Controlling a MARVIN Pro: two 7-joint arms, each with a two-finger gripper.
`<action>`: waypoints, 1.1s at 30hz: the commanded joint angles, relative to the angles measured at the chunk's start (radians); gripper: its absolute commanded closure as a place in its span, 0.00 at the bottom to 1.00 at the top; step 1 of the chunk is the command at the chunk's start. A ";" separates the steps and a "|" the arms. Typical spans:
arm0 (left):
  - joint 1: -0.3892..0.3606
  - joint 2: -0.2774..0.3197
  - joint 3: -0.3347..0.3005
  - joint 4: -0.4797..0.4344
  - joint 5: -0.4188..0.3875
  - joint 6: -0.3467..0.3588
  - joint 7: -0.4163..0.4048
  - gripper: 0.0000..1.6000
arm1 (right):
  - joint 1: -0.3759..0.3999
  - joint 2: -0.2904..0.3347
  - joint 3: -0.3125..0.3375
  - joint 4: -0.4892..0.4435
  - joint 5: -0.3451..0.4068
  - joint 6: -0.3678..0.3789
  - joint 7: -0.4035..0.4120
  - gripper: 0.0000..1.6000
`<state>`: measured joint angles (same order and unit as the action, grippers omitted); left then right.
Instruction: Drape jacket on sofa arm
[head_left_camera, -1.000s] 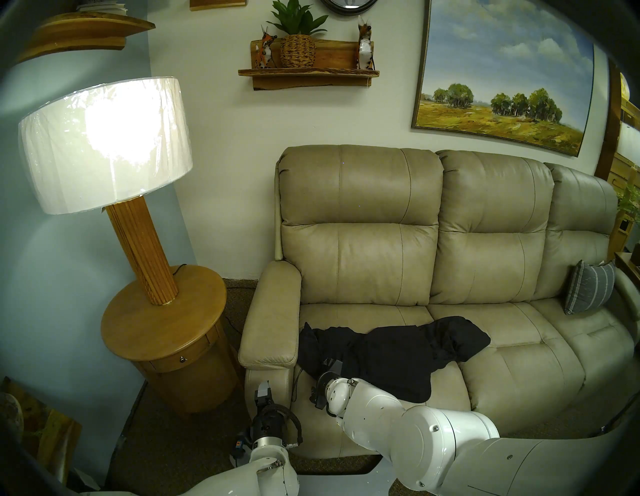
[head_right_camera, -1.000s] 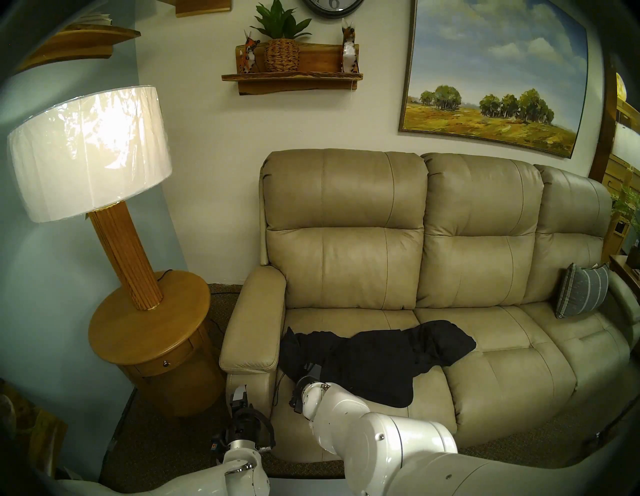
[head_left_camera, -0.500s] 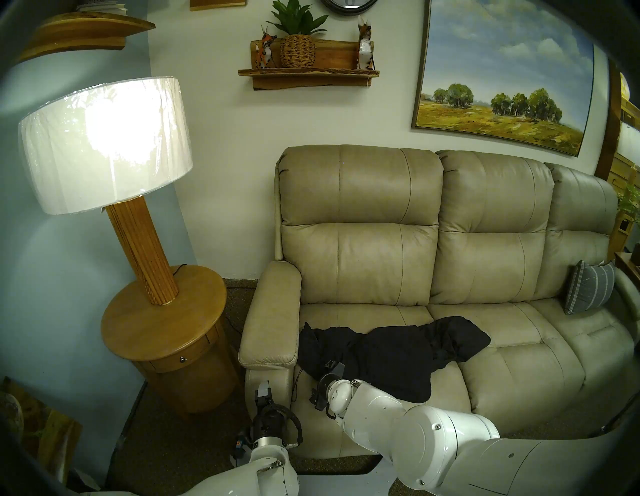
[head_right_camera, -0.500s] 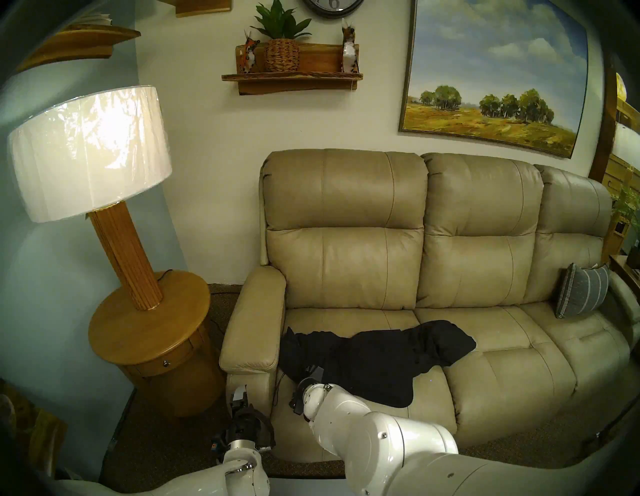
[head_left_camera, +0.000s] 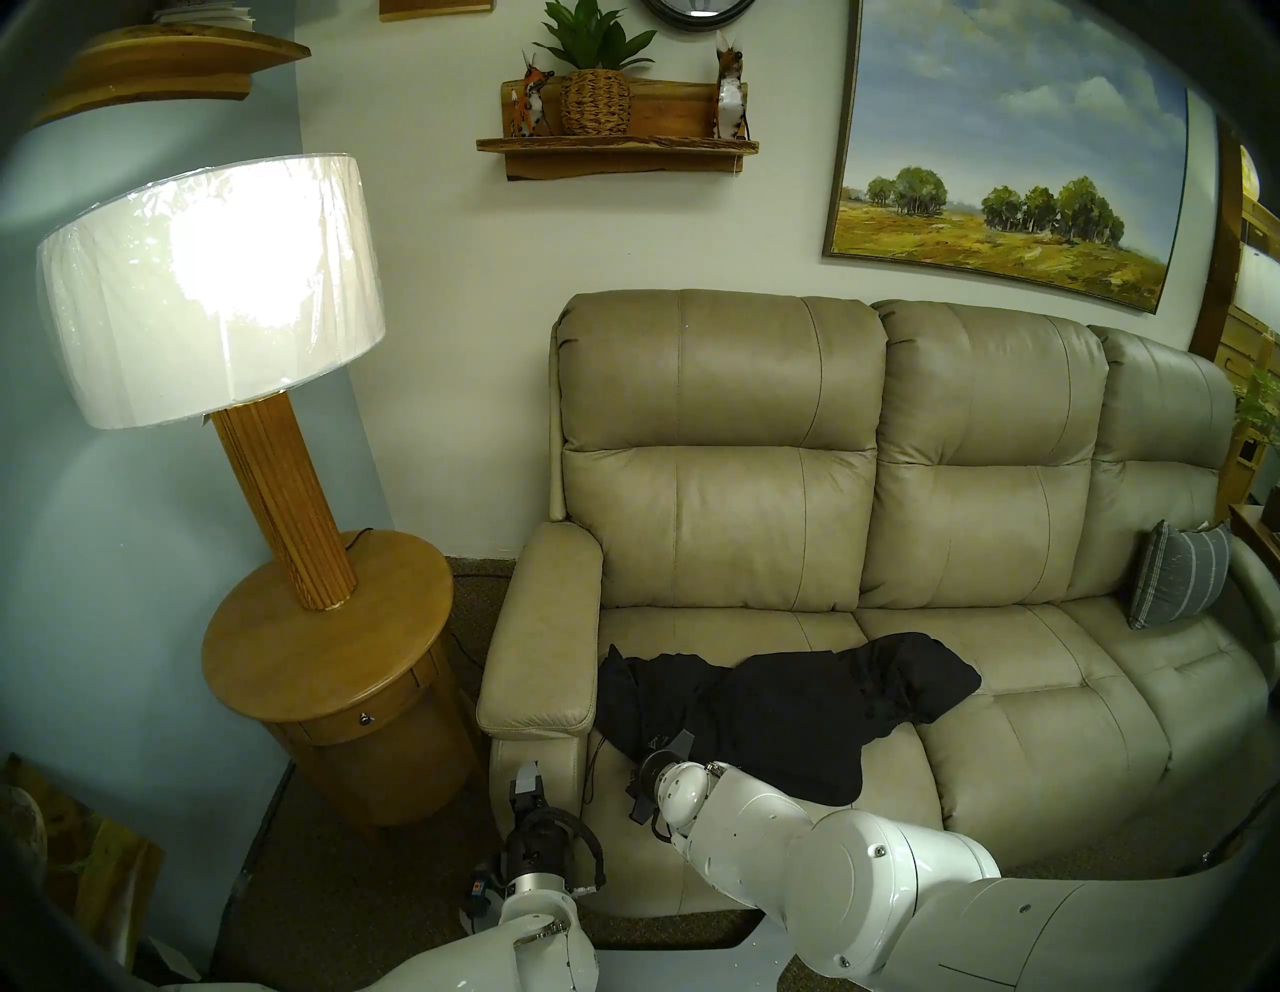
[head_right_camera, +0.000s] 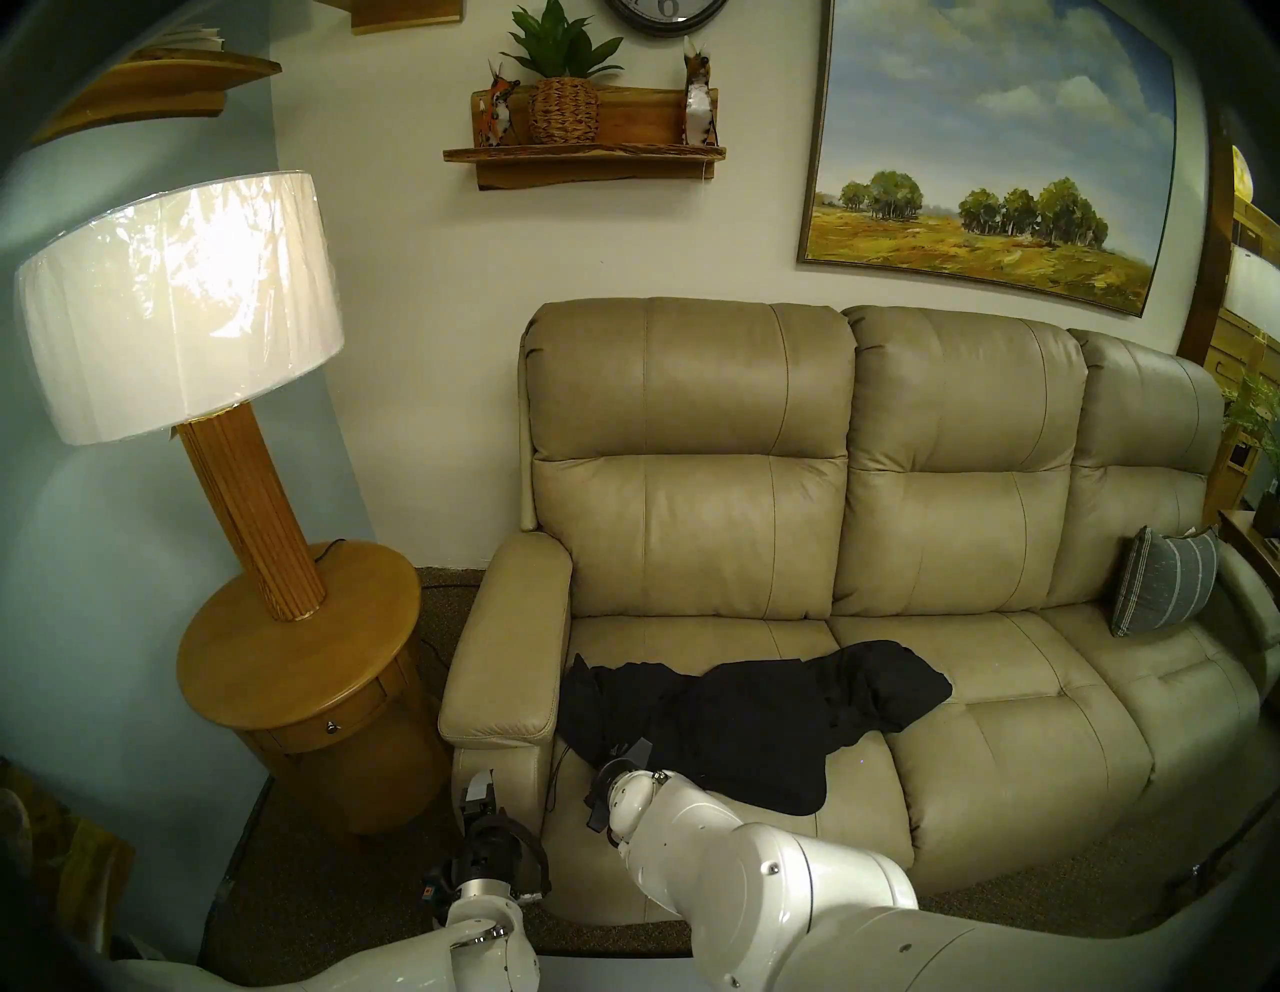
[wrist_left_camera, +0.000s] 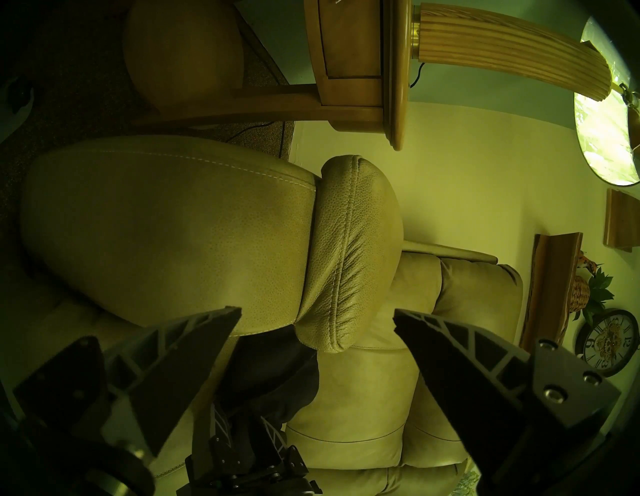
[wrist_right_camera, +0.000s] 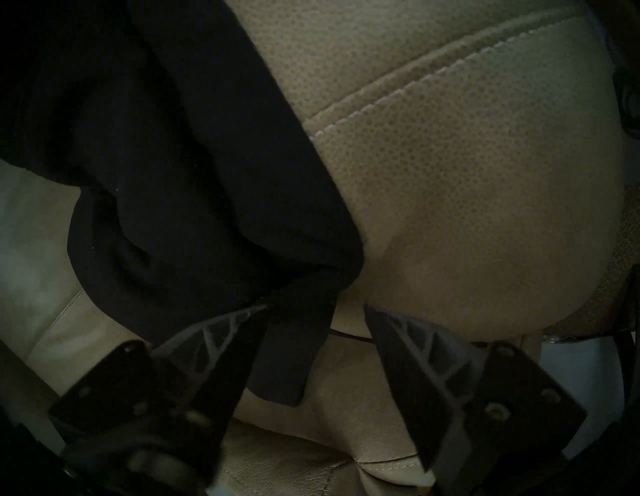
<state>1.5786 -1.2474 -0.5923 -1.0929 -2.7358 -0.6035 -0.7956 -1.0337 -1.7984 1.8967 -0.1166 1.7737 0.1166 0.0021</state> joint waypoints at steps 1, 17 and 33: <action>0.002 -0.001 0.000 -0.006 0.002 0.001 -0.005 0.00 | 0.012 -0.014 -0.001 -0.004 -0.002 -0.006 0.000 1.00; 0.003 -0.002 -0.001 -0.007 0.005 0.001 -0.006 0.00 | 0.031 -0.034 -0.120 -0.016 -0.124 0.075 -0.004 1.00; 0.004 -0.003 -0.004 -0.007 0.008 0.001 -0.005 0.00 | 0.106 -0.074 -0.267 -0.059 -0.281 0.179 0.026 1.00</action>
<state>1.5801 -1.2489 -0.5963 -1.0927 -2.7295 -0.6034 -0.7945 -0.9867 -1.8341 1.6865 -0.1447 1.5418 0.2427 0.0102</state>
